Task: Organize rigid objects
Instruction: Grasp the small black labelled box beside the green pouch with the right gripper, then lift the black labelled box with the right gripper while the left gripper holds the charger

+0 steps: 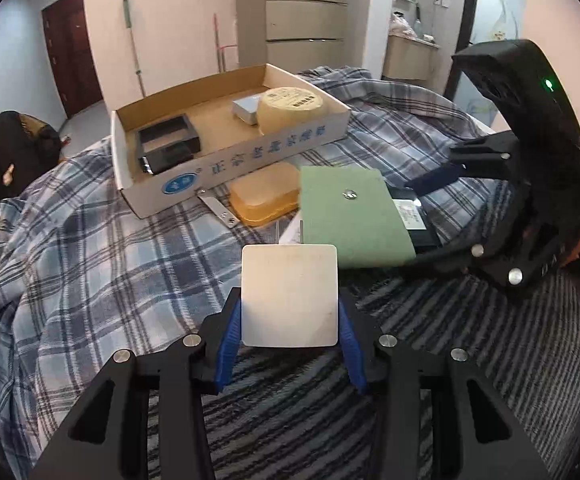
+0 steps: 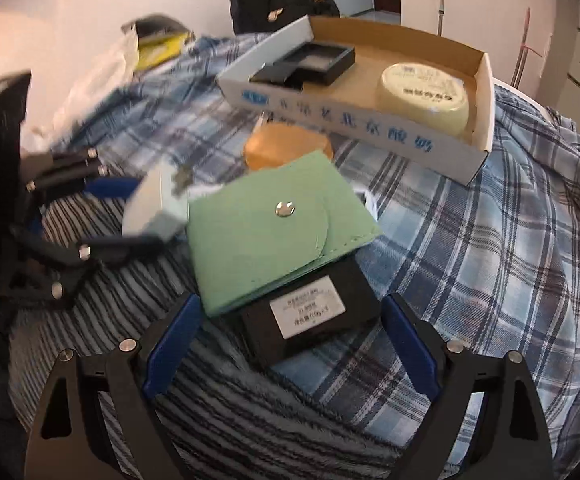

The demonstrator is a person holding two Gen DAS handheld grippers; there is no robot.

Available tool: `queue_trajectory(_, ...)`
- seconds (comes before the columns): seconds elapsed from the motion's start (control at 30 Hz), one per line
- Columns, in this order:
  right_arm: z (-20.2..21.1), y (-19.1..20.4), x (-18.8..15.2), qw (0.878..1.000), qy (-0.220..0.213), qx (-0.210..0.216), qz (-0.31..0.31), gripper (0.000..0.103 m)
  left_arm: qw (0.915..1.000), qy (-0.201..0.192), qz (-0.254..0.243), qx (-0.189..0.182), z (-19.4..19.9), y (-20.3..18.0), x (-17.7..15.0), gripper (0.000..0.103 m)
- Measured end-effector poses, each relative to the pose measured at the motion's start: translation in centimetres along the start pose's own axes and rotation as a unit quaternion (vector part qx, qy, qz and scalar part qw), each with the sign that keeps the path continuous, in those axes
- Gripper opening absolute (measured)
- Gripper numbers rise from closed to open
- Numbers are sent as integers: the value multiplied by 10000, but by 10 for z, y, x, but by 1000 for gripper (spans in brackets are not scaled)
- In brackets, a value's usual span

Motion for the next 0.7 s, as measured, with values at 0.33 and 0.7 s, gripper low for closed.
queue_trajectory(0.33,15,-49,5,9923,-281,-875,-835,75,9996,-233,109,82,6,8,6,47)
queue_trajectory(0.7,40,-50,20,9875,-944,-1260,-84,94,9997,-214,143,25,5,7,5,47)
Point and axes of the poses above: each gripper's, at about its wrist camera, not at the fingertips, and z roughly against the way its jaws point, y to its left, x to its top, the point moved 10 cm from there along -z, roughly the way its jaws point, and after that the axes turned 1 degree about z, right-handed, at the moved point
